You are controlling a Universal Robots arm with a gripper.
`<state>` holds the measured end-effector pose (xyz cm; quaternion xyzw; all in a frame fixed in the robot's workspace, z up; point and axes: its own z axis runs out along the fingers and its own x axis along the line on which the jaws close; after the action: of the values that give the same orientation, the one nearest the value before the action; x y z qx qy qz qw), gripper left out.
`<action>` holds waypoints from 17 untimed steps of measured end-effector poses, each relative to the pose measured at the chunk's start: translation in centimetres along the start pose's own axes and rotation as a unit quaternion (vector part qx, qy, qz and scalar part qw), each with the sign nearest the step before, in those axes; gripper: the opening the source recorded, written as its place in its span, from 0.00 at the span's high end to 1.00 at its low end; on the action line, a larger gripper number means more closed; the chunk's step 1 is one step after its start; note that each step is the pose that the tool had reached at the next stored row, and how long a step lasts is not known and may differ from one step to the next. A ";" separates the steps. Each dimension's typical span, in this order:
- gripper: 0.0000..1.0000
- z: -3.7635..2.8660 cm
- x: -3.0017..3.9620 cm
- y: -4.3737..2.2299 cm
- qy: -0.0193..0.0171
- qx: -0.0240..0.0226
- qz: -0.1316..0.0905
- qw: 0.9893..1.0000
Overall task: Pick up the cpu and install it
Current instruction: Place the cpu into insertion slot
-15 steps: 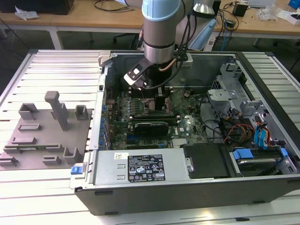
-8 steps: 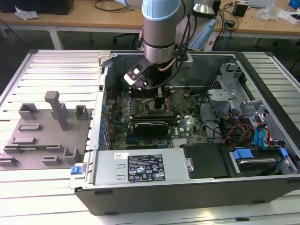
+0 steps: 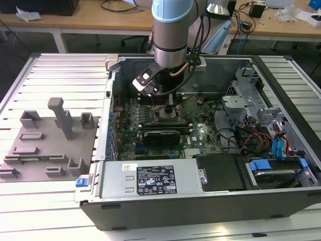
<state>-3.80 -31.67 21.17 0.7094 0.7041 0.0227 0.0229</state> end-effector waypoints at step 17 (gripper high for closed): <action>0.89 0.64 -0.11 -0.04 0.001 0.000 0.000 1.000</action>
<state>-3.80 -31.77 20.53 0.7094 0.7040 0.0236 0.0221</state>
